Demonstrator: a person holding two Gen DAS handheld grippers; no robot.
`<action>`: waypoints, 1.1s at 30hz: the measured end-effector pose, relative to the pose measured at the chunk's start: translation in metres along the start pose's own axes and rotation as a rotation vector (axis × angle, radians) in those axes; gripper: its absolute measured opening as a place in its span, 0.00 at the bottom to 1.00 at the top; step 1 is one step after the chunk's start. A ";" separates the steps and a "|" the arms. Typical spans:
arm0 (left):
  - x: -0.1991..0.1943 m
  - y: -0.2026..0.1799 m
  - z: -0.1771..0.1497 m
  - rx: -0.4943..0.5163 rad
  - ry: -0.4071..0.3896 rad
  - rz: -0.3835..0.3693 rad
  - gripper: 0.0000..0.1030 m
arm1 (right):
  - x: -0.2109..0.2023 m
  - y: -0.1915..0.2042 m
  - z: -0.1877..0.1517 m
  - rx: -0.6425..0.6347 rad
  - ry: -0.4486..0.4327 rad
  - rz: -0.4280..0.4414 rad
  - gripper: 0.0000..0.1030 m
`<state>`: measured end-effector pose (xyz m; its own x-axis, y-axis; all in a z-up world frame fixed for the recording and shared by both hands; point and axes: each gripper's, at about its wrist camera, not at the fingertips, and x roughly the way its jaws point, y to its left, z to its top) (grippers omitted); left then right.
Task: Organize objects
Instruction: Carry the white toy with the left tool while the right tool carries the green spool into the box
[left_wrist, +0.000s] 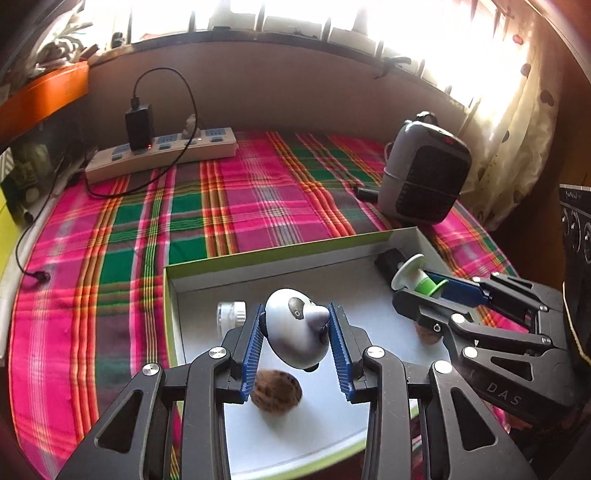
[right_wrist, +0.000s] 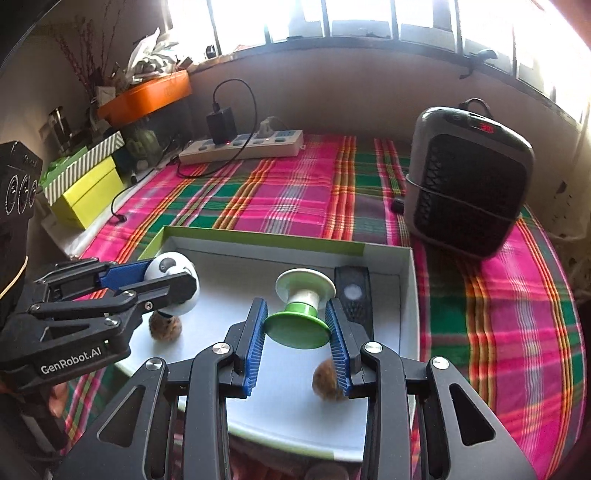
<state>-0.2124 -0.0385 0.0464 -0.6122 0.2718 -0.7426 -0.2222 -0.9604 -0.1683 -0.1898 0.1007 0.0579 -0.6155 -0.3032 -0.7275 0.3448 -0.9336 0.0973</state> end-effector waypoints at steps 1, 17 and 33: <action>0.003 0.000 0.001 0.002 0.007 0.002 0.32 | 0.003 0.000 0.001 -0.002 0.004 0.002 0.33; 0.025 0.004 0.004 0.033 0.031 0.027 0.32 | 0.037 -0.003 0.014 -0.036 0.058 -0.003 0.33; 0.028 0.000 0.004 0.058 0.032 0.040 0.32 | 0.044 0.002 0.016 -0.072 0.089 -0.032 0.33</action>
<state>-0.2330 -0.0309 0.0282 -0.5969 0.2303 -0.7686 -0.2424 -0.9649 -0.1009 -0.2278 0.0819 0.0369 -0.5625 -0.2520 -0.7875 0.3775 -0.9256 0.0265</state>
